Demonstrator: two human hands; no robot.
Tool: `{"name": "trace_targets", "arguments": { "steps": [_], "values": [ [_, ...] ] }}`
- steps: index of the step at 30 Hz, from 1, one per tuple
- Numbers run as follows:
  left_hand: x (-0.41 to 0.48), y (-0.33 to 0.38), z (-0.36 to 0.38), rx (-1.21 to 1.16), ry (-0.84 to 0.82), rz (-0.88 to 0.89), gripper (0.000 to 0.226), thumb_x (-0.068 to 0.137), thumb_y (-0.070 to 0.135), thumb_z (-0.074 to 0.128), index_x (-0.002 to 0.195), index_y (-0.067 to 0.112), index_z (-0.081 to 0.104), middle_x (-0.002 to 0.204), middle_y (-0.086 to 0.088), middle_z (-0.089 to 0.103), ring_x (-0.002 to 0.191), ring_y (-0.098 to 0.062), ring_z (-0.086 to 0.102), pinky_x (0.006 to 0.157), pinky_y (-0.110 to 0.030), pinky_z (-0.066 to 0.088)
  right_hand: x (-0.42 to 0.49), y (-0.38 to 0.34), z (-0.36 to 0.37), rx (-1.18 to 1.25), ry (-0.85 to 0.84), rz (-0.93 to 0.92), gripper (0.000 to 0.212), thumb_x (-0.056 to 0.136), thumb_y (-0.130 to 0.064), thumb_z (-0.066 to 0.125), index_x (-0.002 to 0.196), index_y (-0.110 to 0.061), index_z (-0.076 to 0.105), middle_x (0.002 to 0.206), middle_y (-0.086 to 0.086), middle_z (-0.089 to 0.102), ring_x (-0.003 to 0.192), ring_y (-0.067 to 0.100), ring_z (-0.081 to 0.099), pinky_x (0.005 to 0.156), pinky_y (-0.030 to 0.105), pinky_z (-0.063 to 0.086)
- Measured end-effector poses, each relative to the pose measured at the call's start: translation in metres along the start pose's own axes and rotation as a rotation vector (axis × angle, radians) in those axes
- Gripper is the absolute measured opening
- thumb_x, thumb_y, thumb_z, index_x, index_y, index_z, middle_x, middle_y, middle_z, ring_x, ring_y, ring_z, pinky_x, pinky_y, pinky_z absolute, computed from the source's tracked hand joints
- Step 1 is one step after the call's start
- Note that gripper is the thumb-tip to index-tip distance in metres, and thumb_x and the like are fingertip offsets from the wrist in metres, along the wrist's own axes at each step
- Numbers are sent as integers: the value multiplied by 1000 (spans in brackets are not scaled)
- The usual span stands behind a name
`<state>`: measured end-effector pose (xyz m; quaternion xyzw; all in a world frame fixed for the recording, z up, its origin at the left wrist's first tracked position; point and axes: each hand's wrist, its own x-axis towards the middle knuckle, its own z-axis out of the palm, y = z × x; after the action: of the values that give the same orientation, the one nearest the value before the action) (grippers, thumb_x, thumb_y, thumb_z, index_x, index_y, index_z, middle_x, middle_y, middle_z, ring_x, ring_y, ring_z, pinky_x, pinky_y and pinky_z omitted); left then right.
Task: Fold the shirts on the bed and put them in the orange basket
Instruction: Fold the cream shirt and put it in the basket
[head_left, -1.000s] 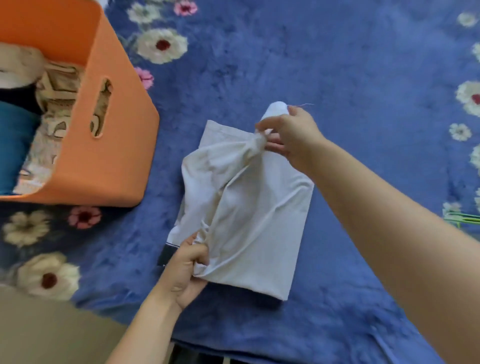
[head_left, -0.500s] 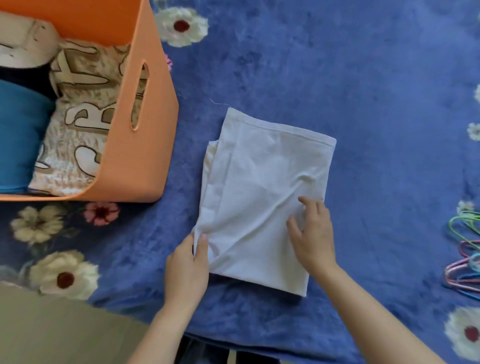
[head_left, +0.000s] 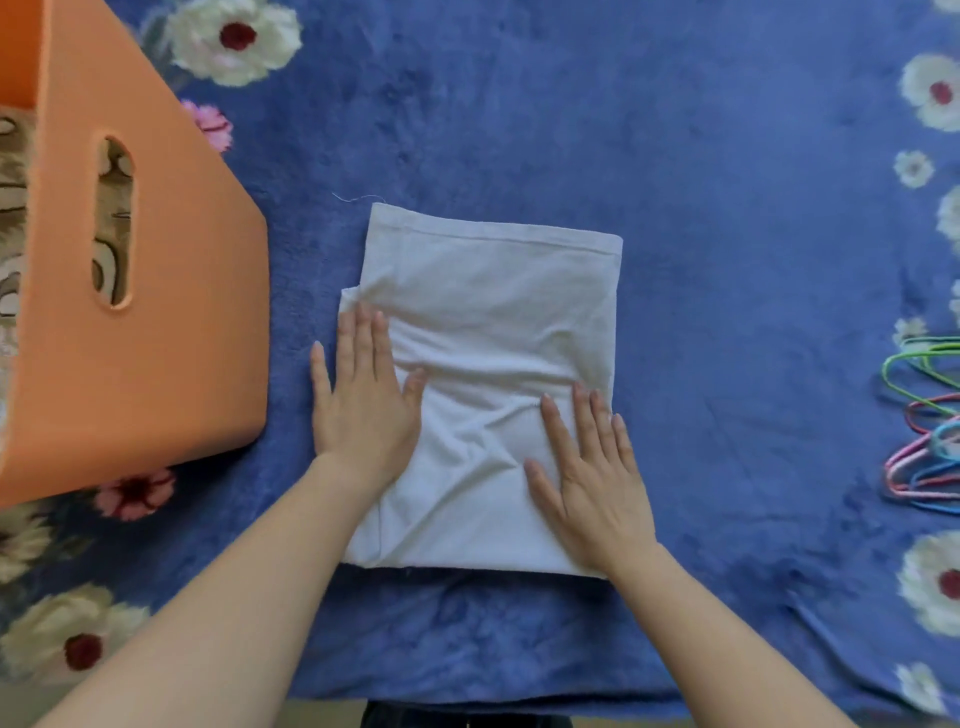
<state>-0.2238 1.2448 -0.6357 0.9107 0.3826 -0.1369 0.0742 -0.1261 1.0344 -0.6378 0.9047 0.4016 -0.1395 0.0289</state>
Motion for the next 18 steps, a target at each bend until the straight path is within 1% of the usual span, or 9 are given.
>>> {"name": "trace_targets", "arguments": {
  "steps": [3,5,7,9,10,12,13,15,18],
  "values": [
    [-3,7,-8,-86,153,-16,66,100,34,30,149,-1,3,159,-14,-5,147,-24,-8,114,-41,-15,-6,-3,1,-14,71,77,64,94,-45,30,148,-11,27,152,18,29,141,26,18,117,37,0],
    [-8,21,-12,-144,256,158,63,96,30,33,148,-2,17,158,-18,9,146,-26,3,115,-39,-12,5,-8,-3,18,124,47,59,93,-37,31,145,-9,36,151,18,33,140,26,20,116,38,0],
    [-16,34,-8,-124,210,412,64,94,35,31,148,1,23,157,-17,16,145,-26,9,116,-39,-6,28,-6,-6,23,164,-72,54,93,-34,33,143,-16,39,150,14,37,139,27,24,115,40,4],
    [-22,33,5,-37,115,513,68,94,45,30,148,4,25,156,-17,17,144,-27,12,117,-40,0,56,9,-10,-24,157,-129,54,94,-39,30,147,-25,31,152,11,33,141,28,26,115,40,3],
    [-25,24,11,6,80,501,72,93,50,28,149,5,23,157,-17,15,145,-28,11,117,-41,0,66,19,-14,-44,130,-102,56,95,-44,25,150,-29,22,156,9,26,144,28,21,115,40,-4],
    [-30,1,20,65,42,453,78,92,57,24,151,7,15,158,-18,9,146,-28,5,117,-41,0,78,40,-18,-81,37,48,57,97,-49,11,150,-30,-3,161,8,3,148,25,-1,110,37,-21],
    [-35,-7,21,69,36,435,78,93,58,21,151,6,12,158,-18,6,147,-28,2,118,-41,-1,80,47,-19,-94,18,138,59,99,-49,9,150,-26,-7,160,9,-4,147,24,-8,108,37,-25],
    [-43,-11,15,50,43,404,75,96,55,15,151,4,10,157,-20,5,147,-27,0,118,-40,-3,77,43,-21,-86,140,180,62,99,-41,16,152,-12,8,159,16,7,147,29,3,110,38,-23],
    [-50,0,10,-23,63,339,69,96,46,22,150,4,14,157,-21,10,147,-28,2,118,-40,-3,66,-5,-18,75,247,7,61,90,-32,35,143,-3,36,149,20,36,138,32,33,114,38,-3]
  ]
}}
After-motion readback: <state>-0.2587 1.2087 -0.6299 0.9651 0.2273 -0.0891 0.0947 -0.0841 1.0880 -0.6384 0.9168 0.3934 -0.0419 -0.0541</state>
